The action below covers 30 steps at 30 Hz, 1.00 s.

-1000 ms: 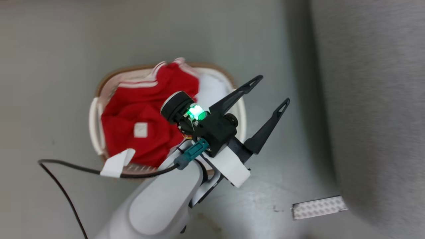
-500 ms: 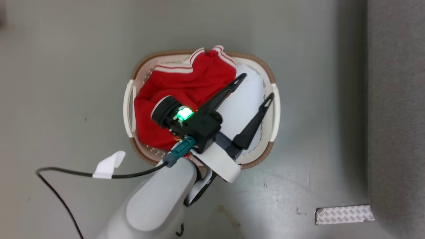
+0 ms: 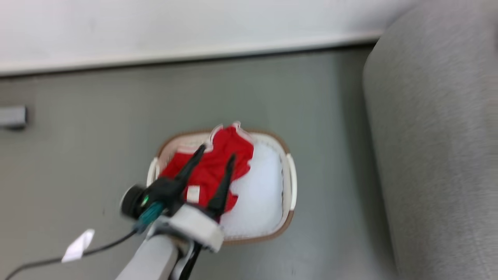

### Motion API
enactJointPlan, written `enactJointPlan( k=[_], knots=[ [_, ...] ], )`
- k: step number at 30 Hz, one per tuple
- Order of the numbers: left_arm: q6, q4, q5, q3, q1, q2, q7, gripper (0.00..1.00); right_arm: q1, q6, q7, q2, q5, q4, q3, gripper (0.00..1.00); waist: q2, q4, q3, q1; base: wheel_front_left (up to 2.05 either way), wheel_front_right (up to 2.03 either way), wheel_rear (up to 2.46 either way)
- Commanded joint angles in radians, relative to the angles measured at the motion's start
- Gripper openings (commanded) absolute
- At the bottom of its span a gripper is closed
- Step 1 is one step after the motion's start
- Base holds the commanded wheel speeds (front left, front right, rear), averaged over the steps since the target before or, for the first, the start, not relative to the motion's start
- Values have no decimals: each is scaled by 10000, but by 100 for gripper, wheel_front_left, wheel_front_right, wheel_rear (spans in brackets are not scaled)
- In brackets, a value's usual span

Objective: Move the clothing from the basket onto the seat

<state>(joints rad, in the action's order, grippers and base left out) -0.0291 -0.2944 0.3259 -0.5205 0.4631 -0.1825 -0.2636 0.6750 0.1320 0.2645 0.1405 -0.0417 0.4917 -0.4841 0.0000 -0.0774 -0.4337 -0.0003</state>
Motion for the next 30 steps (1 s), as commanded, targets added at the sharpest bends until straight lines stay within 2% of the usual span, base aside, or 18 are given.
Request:
enactJointPlan(
  k=[1,6,12,15,19,30],
  knots=[
    [-96,48,1,179,-488,-161,-7,100,-551,-25,-4,-39,176,-246,224,100,0,-307,1426,3,0,0,0],
    [-320,405,-94,1261,-1864,-299,-8,100,-2342,-25,-5,-336,776,-1165,1305,100,0,-249,2553,3,0,0,0],
    [-403,779,-350,2502,-3323,-26,-8,100,-4330,-25,-6,-663,800,-2291,2680,100,0,-49,3505,3,0,0,0],
    [-311,862,-497,3052,-3985,152,-8,100,-5201,-25,-6,-799,742,-2658,3253,100,0,36,3910,3,0,0,0],
    [-165,1002,-746,3628,-4647,446,-8,100,-6092,-25,-6,-902,1242,-2732,4037,100,0,169,4217,3,0,0,0],
    [484,772,-1401,4561,-5176,913,-9,100,-6780,-25,-6,-883,1599,-2371,5161,100,0,416,4593,3,0,0,0]
  ],
)
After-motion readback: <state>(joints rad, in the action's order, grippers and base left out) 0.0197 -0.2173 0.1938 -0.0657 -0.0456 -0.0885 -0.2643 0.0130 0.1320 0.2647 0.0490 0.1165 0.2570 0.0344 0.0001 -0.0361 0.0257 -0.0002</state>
